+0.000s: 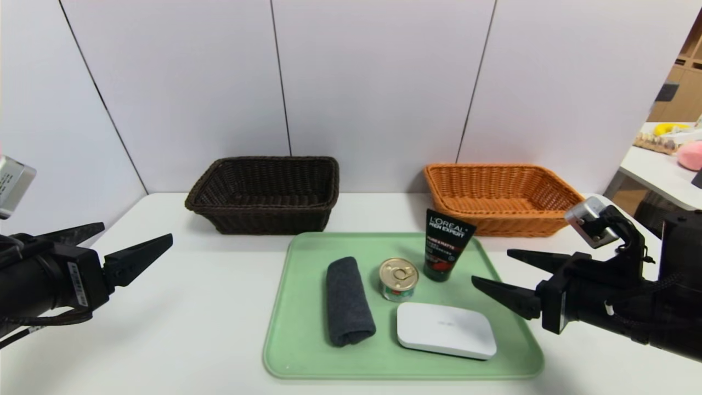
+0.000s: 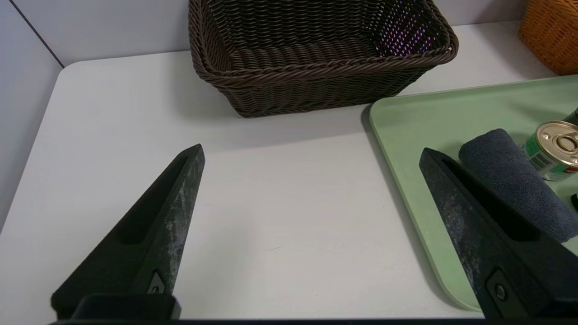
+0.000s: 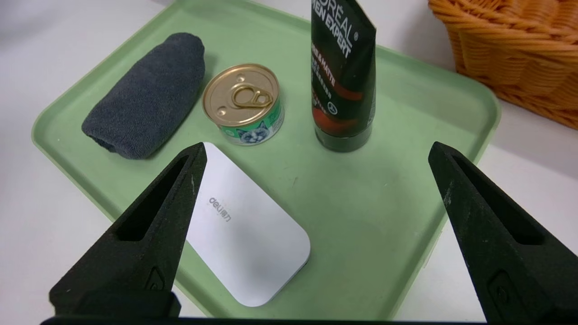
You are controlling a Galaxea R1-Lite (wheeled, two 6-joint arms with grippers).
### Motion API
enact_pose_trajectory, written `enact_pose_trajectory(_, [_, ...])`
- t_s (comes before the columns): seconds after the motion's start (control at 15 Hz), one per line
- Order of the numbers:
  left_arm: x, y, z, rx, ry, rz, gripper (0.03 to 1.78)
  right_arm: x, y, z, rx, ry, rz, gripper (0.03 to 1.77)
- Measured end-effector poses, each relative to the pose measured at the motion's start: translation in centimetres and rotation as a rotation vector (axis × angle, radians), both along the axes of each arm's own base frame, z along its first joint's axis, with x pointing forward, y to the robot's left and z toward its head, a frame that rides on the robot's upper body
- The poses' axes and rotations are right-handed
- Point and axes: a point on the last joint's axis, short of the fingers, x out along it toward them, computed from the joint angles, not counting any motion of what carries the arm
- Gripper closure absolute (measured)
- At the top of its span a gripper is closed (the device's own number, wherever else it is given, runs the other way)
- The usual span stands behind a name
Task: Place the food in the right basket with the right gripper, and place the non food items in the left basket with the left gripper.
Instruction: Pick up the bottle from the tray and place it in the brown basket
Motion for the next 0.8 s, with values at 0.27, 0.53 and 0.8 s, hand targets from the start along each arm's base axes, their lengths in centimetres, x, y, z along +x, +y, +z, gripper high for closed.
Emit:
enact_pose_trajectory(0.27, [0.1,0.0,0.0,0.002,0.003,-0.005,0.12,1.2,0.3,-0.4,0.008,-0.032,-0.001,0.1])
enact_pose_trajectory(0.53, [0.1,-0.1,-0.1,0.001,0.006,-0.006,0.12,3.1,0.9,-1.8,0.002,-0.113,0.008,0.1])
enact_pose_trajectory(0.8, [0.1,-0.1,-0.1,0.001,0.008,-0.007,0.12,4.7,1.6,-3.4,0.006,-0.136,0.016,0.1])
